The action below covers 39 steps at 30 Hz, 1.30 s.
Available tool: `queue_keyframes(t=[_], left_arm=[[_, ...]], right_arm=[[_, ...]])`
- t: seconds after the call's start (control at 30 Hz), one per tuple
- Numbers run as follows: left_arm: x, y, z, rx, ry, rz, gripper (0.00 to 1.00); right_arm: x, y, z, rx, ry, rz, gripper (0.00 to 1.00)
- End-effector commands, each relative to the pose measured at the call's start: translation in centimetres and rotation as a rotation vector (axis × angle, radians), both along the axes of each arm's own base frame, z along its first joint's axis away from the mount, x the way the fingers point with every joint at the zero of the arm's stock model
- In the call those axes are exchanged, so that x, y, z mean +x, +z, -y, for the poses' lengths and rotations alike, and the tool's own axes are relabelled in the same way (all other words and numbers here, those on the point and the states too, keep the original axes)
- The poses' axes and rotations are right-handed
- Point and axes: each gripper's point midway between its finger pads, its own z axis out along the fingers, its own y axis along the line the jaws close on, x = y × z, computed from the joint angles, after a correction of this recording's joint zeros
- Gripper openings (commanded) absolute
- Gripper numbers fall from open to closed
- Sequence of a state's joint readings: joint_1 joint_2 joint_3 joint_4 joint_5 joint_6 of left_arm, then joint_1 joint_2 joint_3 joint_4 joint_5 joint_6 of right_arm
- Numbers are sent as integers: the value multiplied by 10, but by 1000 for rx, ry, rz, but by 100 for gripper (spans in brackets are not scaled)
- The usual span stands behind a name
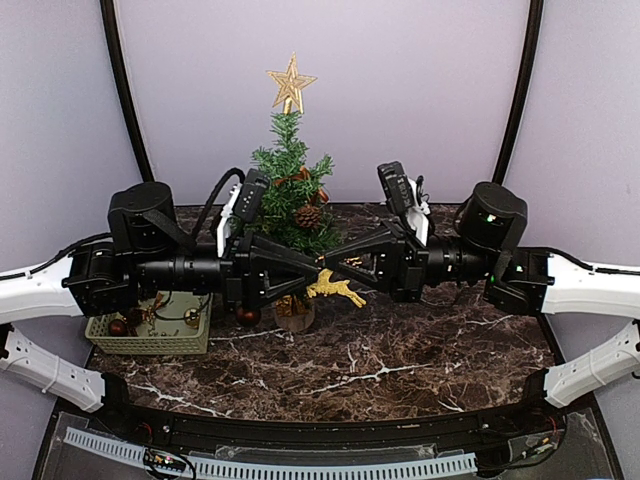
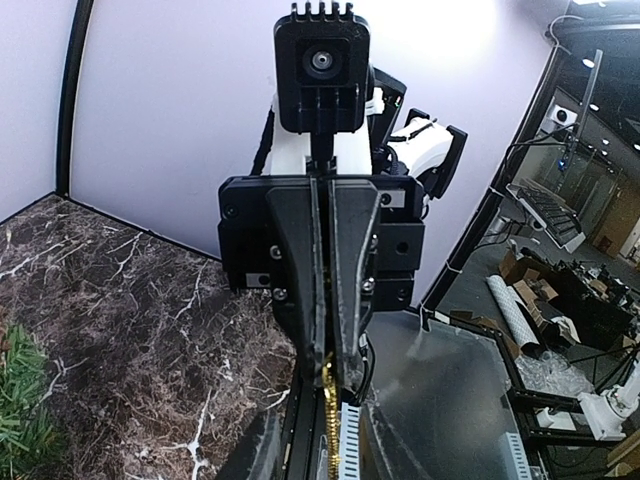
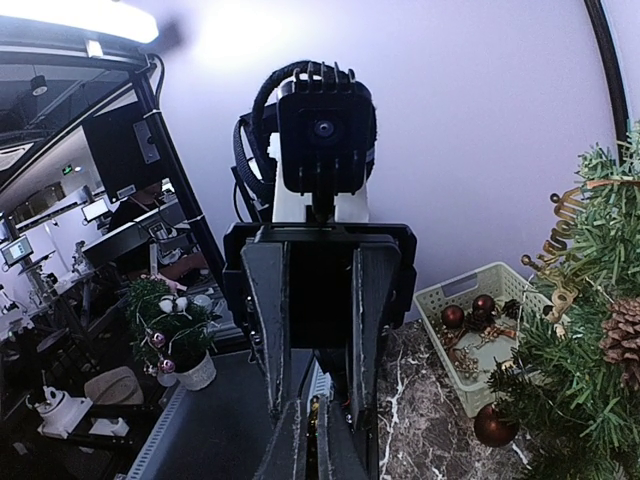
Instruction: Decorate the small christmas tree
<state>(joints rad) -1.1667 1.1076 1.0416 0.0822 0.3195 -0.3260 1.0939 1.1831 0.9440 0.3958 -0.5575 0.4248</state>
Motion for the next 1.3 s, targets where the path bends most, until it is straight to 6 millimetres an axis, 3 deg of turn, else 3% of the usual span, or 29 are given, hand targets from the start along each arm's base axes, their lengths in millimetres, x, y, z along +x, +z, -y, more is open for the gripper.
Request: queue_keyframes(t=[0.0, 0.17, 0.37, 0.53, 0.7, 0.77, 0.83, 0.93, 1.13, 1.27], left_arm=[[-3, 24, -1, -68, -20, 25, 28], [2, 24, 0, -68, 3, 28, 17], [5, 23, 1, -70, 11, 28, 15], [3, 25, 1, -77, -2, 29, 1], [2, 26, -1, -78, -6, 28, 0], [1, 26, -3, -71, -7, 25, 0], [-1, 26, -4, -63, -21, 16, 0], [-5, 22, -3, -34, -55, -10, 0], [-7, 10, 1, 17, -76, -49, 0], [-6, 4, 1, 40, -67, -65, 0]], right_arm=[[-3, 17, 2, 47, 18, 19, 0], [-3, 13, 0, 38, 25, 14, 0], [-4, 13, 0, 37, 34, 11, 0], [-4, 12, 0, 35, 33, 11, 0], [-1, 7, 2, 13, 23, 4, 0], [2, 5, 6, -2, 6, -1, 6], [4, 5, 10, -9, -7, 1, 18], [7, 1, 14, -31, -17, -3, 26], [2, -2, 14, -44, 18, -12, 36], [-1, 1, 12, -26, 44, -18, 37]])
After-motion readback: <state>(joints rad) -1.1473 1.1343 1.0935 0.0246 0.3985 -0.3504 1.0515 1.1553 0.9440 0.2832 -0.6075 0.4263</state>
